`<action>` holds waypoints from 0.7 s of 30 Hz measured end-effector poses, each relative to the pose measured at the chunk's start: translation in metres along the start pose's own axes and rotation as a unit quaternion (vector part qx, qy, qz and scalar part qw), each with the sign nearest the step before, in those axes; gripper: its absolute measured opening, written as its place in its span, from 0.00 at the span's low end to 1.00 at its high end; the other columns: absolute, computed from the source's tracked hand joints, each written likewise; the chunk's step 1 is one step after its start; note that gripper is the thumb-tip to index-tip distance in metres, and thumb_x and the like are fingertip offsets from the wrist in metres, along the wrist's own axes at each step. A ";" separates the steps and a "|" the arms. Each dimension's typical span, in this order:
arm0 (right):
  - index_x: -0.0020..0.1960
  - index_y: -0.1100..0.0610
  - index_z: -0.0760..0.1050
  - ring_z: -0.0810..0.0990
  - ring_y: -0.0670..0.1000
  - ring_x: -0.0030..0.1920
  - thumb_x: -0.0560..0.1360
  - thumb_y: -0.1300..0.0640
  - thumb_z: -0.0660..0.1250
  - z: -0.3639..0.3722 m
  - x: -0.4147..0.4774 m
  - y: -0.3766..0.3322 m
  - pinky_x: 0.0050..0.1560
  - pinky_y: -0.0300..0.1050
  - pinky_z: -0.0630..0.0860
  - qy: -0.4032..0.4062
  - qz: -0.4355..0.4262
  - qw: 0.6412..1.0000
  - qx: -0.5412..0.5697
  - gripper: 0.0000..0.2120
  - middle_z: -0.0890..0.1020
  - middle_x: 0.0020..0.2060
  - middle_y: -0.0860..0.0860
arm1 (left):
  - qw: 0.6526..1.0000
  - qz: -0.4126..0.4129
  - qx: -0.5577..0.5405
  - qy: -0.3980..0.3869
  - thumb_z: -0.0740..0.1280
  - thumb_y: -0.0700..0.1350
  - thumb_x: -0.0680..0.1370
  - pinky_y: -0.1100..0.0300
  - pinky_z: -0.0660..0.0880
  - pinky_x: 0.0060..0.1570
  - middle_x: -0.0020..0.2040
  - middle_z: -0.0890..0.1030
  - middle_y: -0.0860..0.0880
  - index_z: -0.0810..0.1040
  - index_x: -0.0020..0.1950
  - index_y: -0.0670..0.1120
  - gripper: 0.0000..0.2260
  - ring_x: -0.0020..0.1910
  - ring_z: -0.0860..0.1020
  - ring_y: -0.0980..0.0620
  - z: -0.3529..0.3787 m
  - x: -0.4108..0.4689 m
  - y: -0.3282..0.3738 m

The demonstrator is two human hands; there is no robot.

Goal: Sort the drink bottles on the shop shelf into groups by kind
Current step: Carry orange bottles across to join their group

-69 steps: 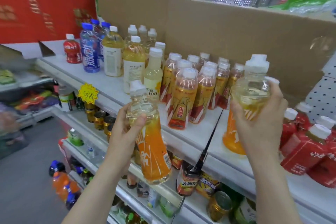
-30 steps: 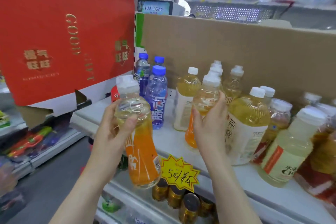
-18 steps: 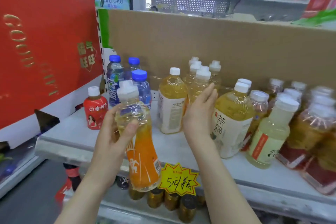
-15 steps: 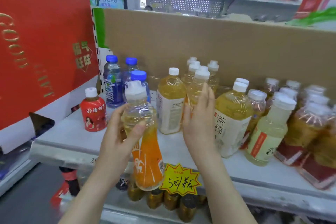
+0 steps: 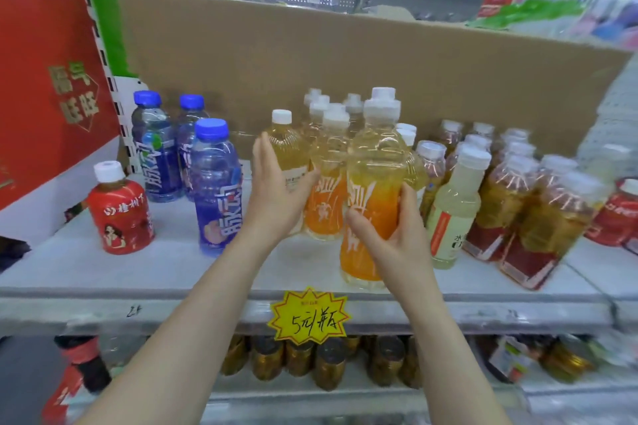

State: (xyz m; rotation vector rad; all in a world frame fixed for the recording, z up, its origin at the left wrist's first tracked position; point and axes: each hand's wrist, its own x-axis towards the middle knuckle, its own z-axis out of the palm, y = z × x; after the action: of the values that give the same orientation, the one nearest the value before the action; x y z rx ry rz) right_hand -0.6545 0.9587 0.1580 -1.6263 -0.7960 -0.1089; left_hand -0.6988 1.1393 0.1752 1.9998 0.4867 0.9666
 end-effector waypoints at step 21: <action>0.72 0.47 0.66 0.80 0.43 0.62 0.67 0.37 0.73 0.010 -0.013 0.025 0.64 0.56 0.78 0.031 0.041 0.998 0.026 0.37 0.80 0.62 0.43 | 0.997 -0.057 0.041 0.038 0.78 0.55 0.69 0.47 0.67 0.71 0.74 0.62 0.48 0.53 0.79 0.52 0.47 0.73 0.64 0.49 0.011 -0.052 -0.022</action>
State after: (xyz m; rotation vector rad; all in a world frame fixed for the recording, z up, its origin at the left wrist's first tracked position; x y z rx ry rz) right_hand -0.6538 0.9625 0.1281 -1.5966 -0.6794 -0.0797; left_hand -0.7223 1.1133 0.1293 1.9900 0.6851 0.9675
